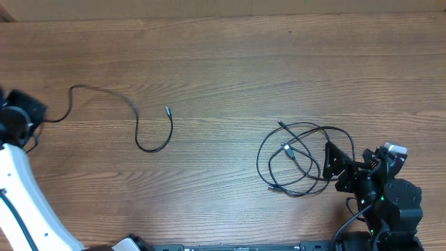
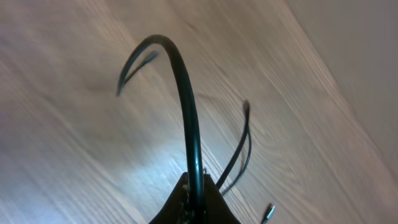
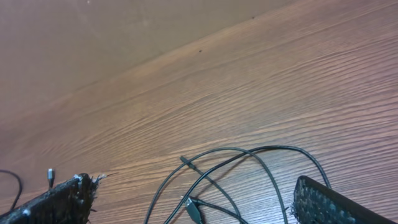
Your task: Untangle cables
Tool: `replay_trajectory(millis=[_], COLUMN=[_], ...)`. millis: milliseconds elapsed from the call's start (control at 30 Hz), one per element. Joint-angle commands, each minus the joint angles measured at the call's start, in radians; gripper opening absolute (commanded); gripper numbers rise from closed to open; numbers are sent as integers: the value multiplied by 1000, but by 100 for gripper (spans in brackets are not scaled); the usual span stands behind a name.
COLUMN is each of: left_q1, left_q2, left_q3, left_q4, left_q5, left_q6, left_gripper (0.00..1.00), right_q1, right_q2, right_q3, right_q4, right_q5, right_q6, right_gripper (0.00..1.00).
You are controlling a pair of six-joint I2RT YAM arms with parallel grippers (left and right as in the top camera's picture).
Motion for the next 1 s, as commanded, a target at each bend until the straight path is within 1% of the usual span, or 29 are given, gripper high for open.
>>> replay_trajectory(millis=[0, 167, 433, 600, 967], left_q1=[92, 159, 161, 161, 161], left_q2=[-19, -19, -19, -19, -19], left_q3=[13, 13, 13, 13, 13], left_q4=[8, 12, 37, 37, 29], left_q5=[-2, -2, -12, -75, -74], left_q6=[-19, -18, -3, 16, 16], left_gripper=[4, 4, 4, 4, 4], right_q1=[-7, -7, -7, -7, -7], right_q2=[-10, -10, -10, -10, -10], right_q3=[12, 12, 12, 12, 12], right_q4=[-9, -11, -16, -23, -23], right_q5=[-26, -26, -26, -26, -26], right_q6=[15, 53, 53, 53, 53], right_gripper=[100, 100, 100, 100, 100])
